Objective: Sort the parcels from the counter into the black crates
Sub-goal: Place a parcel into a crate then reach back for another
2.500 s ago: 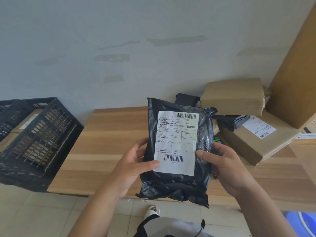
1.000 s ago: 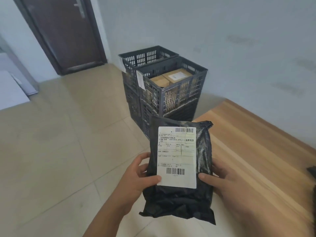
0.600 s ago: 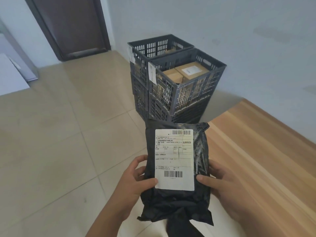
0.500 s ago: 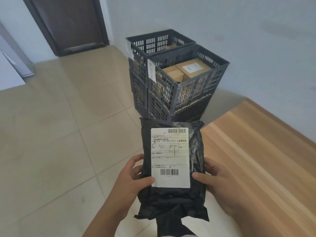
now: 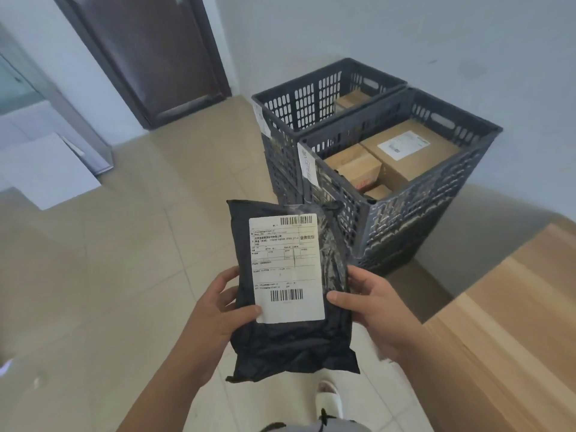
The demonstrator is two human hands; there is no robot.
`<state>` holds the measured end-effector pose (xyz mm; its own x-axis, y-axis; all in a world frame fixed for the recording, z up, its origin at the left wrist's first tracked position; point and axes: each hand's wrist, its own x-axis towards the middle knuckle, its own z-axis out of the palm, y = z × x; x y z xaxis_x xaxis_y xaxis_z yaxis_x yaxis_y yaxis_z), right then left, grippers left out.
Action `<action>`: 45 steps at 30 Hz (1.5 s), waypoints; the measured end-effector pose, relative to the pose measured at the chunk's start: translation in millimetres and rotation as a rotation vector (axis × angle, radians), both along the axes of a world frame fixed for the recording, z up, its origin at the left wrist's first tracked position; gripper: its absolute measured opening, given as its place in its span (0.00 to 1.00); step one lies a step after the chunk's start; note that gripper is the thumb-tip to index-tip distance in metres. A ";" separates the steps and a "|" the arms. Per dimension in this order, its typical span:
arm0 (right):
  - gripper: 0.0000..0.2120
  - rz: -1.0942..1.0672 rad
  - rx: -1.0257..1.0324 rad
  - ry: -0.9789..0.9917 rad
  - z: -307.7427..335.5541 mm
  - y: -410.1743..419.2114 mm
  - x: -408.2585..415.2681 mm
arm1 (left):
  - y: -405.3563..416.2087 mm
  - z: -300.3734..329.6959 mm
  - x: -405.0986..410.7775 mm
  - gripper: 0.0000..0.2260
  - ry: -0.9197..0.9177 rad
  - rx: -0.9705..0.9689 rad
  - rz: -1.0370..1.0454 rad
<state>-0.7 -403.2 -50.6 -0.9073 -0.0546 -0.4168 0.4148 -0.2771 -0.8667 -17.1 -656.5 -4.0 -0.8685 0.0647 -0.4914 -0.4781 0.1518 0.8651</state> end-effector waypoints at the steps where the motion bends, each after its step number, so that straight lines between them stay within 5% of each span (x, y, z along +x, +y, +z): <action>1: 0.16 0.001 -0.001 0.001 0.3 1.8 -11.7 | 1.8 -0.7 -11.2 0.25 -0.001 0.001 0.008; 10: 0.17 -0.080 0.016 -0.071 -5.7 22.6 -115.6 | 23.3 -11.5 -145.6 0.25 -0.103 0.079 -0.126; 25: 0.13 -0.671 0.109 -0.275 24.8 55.5 -298.3 | 140.3 -30.6 -468.1 0.28 -0.195 0.084 -0.729; 32: 0.09 -0.995 0.081 -0.501 4.8 83.5 -306.0 | 237.0 -51.9 -504.3 0.29 -0.333 -0.028 -1.078; 37: 0.07 -1.049 -0.010 -0.597 -32.8 111.3 -316.6 | 281.5 -71.2 -509.4 0.26 -0.477 -0.169 -1.139; 41: 0.08 -1.018 -0.053 -0.640 -63.5 128.1 -324.4 | 303.2 -92.8 -505.6 0.29 -0.452 -0.276 -1.107; 45: 0.20 -0.991 0.014 -0.643 -92.9 130.1 -337.1 | 317.5 -114.4 -490.4 0.33 -0.302 -0.380 -1.152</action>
